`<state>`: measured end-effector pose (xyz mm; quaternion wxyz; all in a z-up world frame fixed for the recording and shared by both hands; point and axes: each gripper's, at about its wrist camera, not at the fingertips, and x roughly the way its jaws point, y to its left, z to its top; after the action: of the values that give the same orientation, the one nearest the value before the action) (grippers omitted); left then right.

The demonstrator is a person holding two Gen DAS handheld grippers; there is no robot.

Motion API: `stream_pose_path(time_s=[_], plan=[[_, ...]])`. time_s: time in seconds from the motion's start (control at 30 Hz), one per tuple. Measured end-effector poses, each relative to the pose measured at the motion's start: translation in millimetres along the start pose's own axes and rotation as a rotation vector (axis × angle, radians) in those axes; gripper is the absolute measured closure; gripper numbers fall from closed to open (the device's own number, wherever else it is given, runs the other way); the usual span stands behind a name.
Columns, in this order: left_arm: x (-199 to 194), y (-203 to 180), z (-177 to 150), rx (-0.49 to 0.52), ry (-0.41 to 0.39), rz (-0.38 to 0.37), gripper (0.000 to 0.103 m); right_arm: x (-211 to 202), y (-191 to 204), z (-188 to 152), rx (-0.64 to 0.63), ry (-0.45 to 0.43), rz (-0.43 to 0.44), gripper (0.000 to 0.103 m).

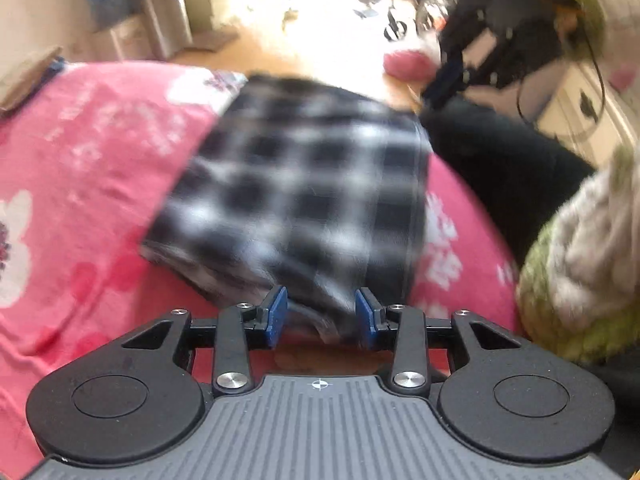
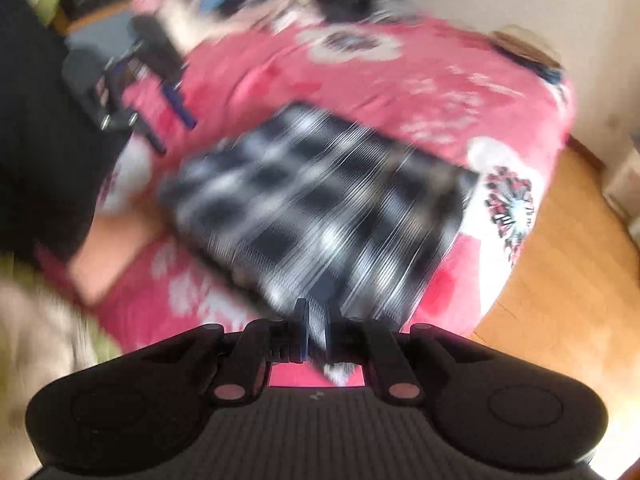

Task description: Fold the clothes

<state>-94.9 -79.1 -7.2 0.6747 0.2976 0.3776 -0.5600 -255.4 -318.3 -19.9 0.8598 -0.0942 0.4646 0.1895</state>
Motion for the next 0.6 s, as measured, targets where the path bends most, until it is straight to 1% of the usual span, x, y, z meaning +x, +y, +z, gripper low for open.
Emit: stream_pose_path(time_s=[0.07, 0.13, 0.2, 0.27, 0.37, 0.43, 0.5, 0.6], plan=[[-1, 1, 6, -0.022, -0.033, 0.002, 0.066, 5, 1, 8, 0.048, -0.026, 0.013, 0.095], [8, -3, 13, -0.031, -0.062, -0.012, 0.066, 12, 6, 16, 0.08, -0.047, 0.034, 0.095], [25, -10, 20, -0.028, -0.077, -0.037, 0.066, 24, 11, 19, 0.106, -0.034, 0.053, 0.095], [44, -18, 26, -0.02, -0.09, -0.071, 0.066, 41, 16, 16, 0.152, 0.009, 0.059, 0.095], [76, -29, 27, -0.014, -0.059, -0.103, 0.066, 72, 21, 4, 0.233, 0.097, 0.042, 0.095], [89, -36, 28, 0.025, -0.031, -0.083, 0.066, 88, 25, -8, 0.297, 0.171, 0.01, 0.095], [90, -40, 28, 0.065, -0.033, -0.059, 0.066, 82, 26, -13, 0.339, 0.16, 0.015, 0.095], [83, -42, 31, 0.097, -0.061, -0.023, 0.066, 49, 24, -6, 0.341, 0.08, -0.017, 0.095]])
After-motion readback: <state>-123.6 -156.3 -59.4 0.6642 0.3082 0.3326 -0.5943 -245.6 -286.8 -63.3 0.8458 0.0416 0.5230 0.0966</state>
